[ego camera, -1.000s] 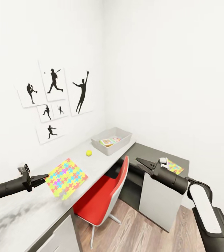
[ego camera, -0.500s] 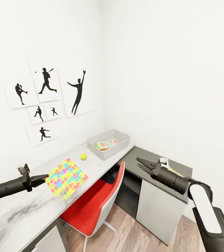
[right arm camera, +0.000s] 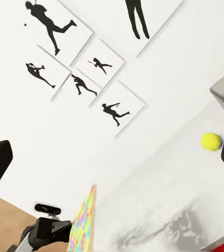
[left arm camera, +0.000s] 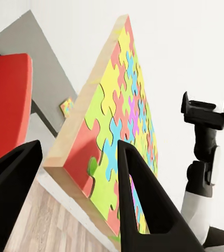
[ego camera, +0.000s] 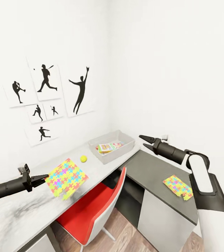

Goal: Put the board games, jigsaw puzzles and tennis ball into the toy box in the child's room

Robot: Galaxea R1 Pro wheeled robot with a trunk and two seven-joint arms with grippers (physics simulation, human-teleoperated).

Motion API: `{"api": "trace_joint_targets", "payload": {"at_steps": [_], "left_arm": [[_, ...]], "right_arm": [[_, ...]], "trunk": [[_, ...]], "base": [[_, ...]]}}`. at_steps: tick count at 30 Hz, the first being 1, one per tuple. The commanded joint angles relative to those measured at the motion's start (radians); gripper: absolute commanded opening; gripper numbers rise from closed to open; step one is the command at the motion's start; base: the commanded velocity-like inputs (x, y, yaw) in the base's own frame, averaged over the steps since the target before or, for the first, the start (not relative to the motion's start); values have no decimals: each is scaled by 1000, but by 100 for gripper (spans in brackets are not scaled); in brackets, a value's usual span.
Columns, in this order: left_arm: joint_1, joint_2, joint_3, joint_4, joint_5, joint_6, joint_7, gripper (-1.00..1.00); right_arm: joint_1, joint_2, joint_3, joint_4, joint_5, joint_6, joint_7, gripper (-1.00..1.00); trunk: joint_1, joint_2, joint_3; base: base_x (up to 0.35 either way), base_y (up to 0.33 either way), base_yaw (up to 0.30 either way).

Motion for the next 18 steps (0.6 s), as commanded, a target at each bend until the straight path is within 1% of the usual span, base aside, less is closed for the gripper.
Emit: {"api": "trace_joint_targets", "payload": {"at_steps": [1,2,3,6,9,18], "left_arm": [[-1,0,-1,0,2,9,-3,-100],[-1,1,0,0,2,9,-3,-100],[-1,1,0,0,2,9,-3,-100],[-1,1,0,0,2,9,-4,-100],[-1,1,0,0,2,9,-4,-100],[-1,1,0,1,2,9,-4,-100]], "right_arm": [[-14,0,-2,37,9,5,-8,100],[-23,-1,-1,72,11,4,-24,100],[-25,0,-1,84,12,4,-30,100],[-24,0,1,98,13,3,-38,100],[-21,0,1,102,14,4,-40,100],[-16,-1,2,104,15,4,-40,100]], "trunk": [[1,-3,-4],[1,-3,-5],[1,-3,-5],[1,-3,-6],[1,-3,-7],[1,-3,-7]], "base": [[232,-253,187],[232,-253,152],[232,-253,97],[236,-235,43],[262,-156,13],[317,-22,2]]}}
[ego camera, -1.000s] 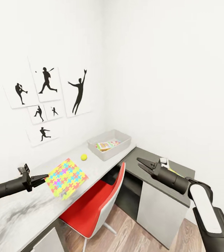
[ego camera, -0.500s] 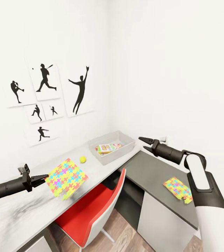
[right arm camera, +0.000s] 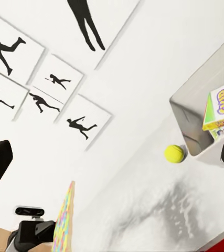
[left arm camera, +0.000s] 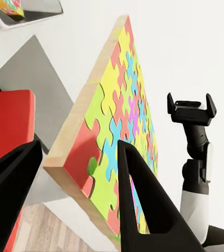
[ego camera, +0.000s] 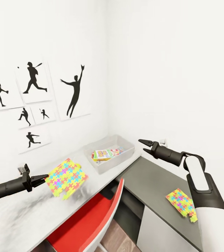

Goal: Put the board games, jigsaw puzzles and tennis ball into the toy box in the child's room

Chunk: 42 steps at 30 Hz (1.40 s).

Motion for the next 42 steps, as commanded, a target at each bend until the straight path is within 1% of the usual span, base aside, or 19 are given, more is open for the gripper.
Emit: {"api": "trace_joint_targets", "payload": {"at_steps": [1,5,13,23,33,42], "left_arm": [[-1,0,-1,0,3,9,-3,-100],[-1,0,-1,1,3,9,-4,-100],[-1,0,-1,1,3,9,-3,-100],[-1,0,-1,1,3,9,-4,-100],[-1,0,-1,1,3,9,-5,-100],[-1,0,-2,1,3,9,-5,-100]], "right_arm": [[-1,0,-1,0,10,4,10,100],[0,0,-1,0,10,4,9,100],[0,1,-1,0,10,4,9,100],[0,1,-1,0,10,6,10,100],[0,0,-2,0,10,6,11,100],[0,0,-3,0,10,7,12,100]], "trunk": [[1,-2,-2],[1,-2,-2],[1,-2,-2],[1,-2,-2],[1,-2,-2],[1,-2,-2]], "base": [[327,-1,0],[327,0,131],[322,-40,280],[276,-155,292],[89,-122,280],[12,-33,43]]}}
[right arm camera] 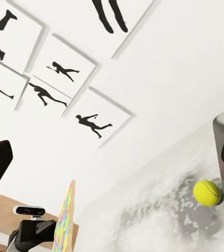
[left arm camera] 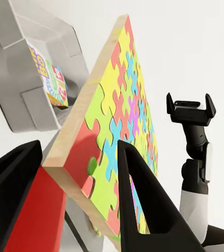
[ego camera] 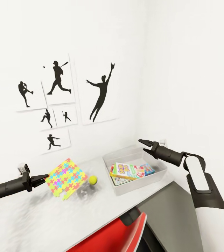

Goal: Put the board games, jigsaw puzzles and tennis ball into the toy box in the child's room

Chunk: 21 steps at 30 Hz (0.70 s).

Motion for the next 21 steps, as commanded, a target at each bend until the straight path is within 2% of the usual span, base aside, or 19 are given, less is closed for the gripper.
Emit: {"api": "trace_joint_targets", "payload": {"at_steps": [1,11,21], "left_arm": [[-1,0,-1,0,2,8,-3,-100],[-1,0,-2,0,2,8,-2,-100],[-1,1,-2,0,2,8,-2,-100]], "right_arm": [[-1,0,-1,0,11,4,10,100],[-1,0,-1,0,10,4,10,100],[-1,0,-1,0,10,5,11,100]], "trunk": [[1,-2,-2],[1,-2,-2],[1,-2,-2]], "base": [[108,-111,3],[74,-42,24],[13,38,217]]}}
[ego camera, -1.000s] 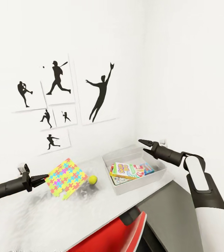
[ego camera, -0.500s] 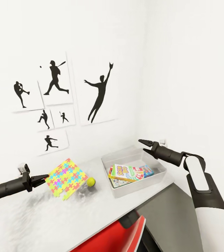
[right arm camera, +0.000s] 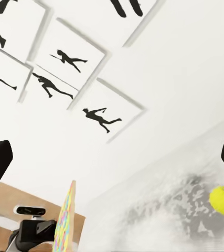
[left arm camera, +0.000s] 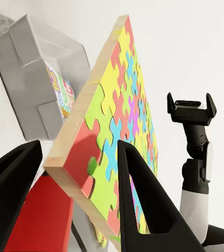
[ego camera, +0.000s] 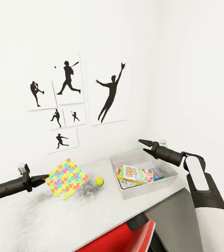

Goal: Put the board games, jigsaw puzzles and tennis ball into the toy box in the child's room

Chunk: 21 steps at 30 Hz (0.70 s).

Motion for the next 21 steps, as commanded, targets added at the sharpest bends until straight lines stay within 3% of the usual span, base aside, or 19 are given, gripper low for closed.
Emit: {"api": "trace_joint_targets", "payload": {"at_steps": [1,21], "left_arm": [[-2,0,-1,1,2,9,-3,-100],[-2,0,0,1,2,9,-3,-100]], "right_arm": [[-1,0,-2,0,10,5,11,100],[-1,0,-2,0,7,4,15,100]], "trunk": [[1,-2,-2],[1,-2,-2]], "base": [[136,2,221],[146,-3,25]]}}
